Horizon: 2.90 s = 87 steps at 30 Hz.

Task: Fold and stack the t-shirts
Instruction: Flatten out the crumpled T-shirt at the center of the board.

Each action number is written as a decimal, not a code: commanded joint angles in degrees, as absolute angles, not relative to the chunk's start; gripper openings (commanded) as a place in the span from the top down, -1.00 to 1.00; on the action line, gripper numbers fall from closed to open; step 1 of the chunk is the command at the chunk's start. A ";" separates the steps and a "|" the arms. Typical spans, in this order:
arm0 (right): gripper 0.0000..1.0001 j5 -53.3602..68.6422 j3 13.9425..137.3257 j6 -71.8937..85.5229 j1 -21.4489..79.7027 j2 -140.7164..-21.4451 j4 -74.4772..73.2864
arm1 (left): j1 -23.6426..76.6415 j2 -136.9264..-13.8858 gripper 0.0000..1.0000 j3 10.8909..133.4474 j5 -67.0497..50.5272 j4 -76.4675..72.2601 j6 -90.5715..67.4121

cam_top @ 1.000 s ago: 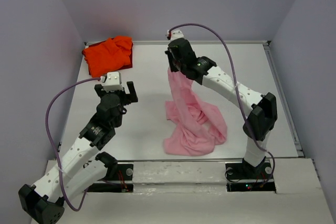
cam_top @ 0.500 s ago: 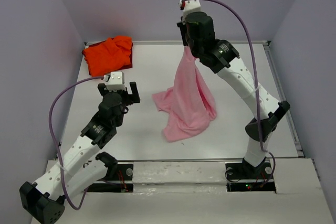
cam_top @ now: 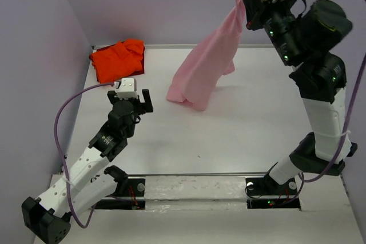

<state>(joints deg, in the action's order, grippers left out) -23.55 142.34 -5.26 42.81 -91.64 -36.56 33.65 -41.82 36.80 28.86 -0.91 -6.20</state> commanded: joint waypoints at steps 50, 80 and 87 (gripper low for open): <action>1.00 -61.78 107.07 -9.93 52.57 -81.13 -32.26 | 31.90 -39.29 -0.98 39.90 38.32 -1.14 -8.70; -0.21 -22.34 65.91 18.55 44.47 -88.13 -24.18 | 31.82 -41.66 -0.98 39.99 32.88 -1.05 -8.26; -0.20 -14.86 69.78 19.07 44.47 -97.80 -19.17 | 31.90 -44.12 -0.98 40.34 30.94 -0.88 -8.53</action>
<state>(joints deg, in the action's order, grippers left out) -21.39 66.30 17.91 44.25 -94.30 -25.74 32.12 -44.10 37.67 31.75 0.91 -8.03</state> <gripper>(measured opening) 0.600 0.989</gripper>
